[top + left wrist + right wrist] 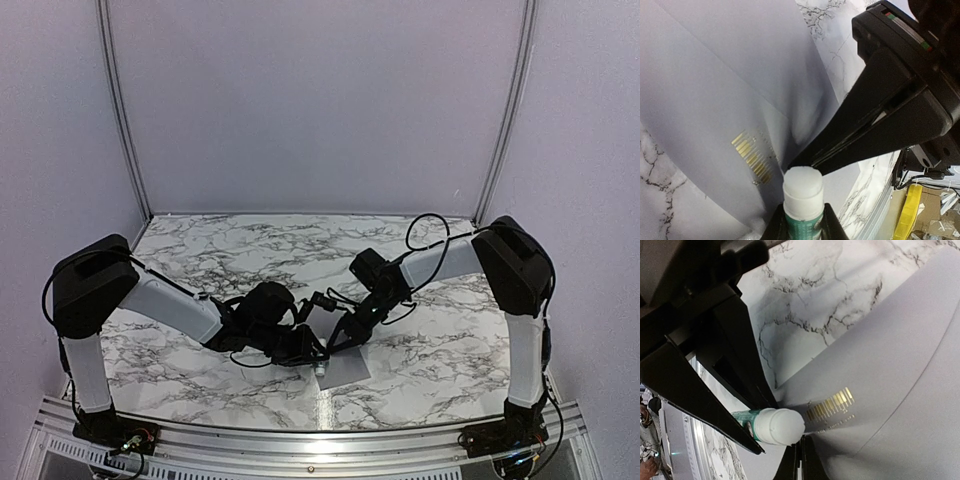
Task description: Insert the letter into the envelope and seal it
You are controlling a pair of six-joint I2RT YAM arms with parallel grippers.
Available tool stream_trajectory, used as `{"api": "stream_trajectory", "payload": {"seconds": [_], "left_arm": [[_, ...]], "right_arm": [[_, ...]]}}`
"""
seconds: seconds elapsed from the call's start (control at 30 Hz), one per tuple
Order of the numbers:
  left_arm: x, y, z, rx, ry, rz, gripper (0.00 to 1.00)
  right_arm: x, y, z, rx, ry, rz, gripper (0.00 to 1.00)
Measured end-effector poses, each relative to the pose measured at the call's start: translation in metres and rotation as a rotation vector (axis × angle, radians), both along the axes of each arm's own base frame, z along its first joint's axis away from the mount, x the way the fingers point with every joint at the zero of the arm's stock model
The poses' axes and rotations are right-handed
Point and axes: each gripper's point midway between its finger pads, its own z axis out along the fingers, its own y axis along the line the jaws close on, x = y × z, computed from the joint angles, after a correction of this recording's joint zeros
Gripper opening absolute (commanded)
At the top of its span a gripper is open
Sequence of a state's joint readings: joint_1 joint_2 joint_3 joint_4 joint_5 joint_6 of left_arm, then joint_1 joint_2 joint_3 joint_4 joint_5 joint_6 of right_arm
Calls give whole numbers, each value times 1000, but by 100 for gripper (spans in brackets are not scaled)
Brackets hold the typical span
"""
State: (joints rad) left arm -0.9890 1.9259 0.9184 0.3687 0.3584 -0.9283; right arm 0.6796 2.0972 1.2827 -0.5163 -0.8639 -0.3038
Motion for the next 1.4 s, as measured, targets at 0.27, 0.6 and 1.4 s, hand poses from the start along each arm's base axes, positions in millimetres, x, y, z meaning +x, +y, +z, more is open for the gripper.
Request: {"api": "stream_trajectory", "payload": {"seconds": [0.27,0.6,1.4], "left_arm": [[0,0,0,-2,-6,-3,0],[0,0,0,-3,-10,-5,0],[0,1,-1,-2,-16,-9,0]], "right_arm": [[7,1,1,-13,-28,-9,1],[18,5,1,-26,-52,-18,1],[32,13,1,-21,-74,-23,1]]}}
